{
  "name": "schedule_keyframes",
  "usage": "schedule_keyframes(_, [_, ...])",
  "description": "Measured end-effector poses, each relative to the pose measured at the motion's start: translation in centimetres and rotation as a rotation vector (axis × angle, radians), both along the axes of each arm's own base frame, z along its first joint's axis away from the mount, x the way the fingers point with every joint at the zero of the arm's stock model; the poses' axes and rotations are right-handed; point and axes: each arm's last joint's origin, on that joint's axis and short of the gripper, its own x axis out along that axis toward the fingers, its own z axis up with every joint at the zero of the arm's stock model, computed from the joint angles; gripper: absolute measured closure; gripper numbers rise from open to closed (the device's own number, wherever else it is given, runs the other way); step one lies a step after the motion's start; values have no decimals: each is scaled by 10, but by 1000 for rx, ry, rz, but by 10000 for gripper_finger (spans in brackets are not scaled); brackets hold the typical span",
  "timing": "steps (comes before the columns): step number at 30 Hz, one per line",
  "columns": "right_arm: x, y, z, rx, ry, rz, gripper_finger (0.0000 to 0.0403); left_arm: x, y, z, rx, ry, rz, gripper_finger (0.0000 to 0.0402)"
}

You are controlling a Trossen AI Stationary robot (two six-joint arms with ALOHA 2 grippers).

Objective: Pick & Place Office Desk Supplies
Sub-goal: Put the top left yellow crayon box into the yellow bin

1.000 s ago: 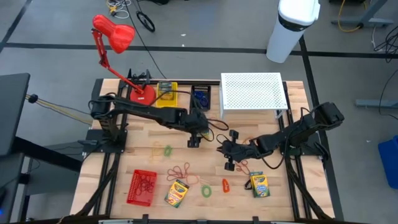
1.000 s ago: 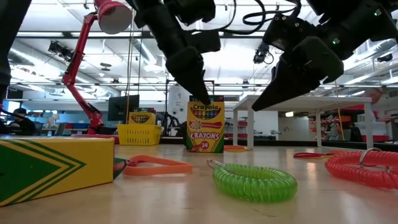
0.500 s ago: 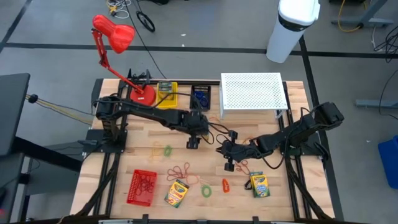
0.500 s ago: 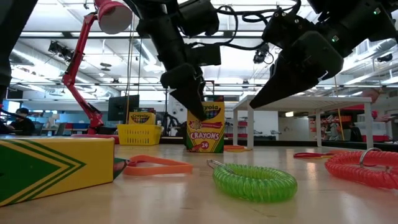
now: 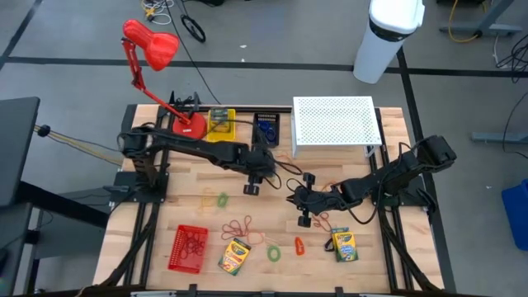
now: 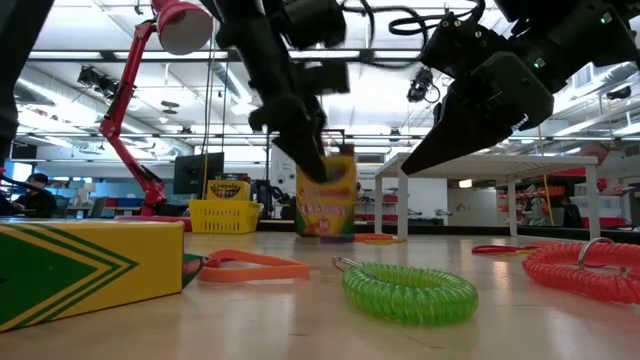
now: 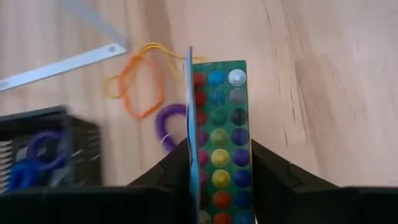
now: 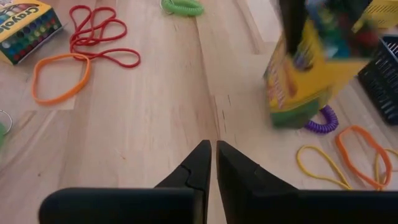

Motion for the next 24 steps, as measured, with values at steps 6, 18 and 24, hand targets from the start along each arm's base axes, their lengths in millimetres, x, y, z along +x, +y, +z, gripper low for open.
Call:
schedule_keyframes(6, [0, 0, 0, -1, 2, 0, 368, -39, 7, 43, 22, 52, 61, 272])
schedule_keyframes(18, [0, 0, 0, -5, -1, 5, 368, -94, 76, 78, 4, 122, 214, 272])
schedule_keyframes(24, [0, 0, 0, -19, 3, 16, 368, -108, 111, 71, -46, 110, 239, 272])
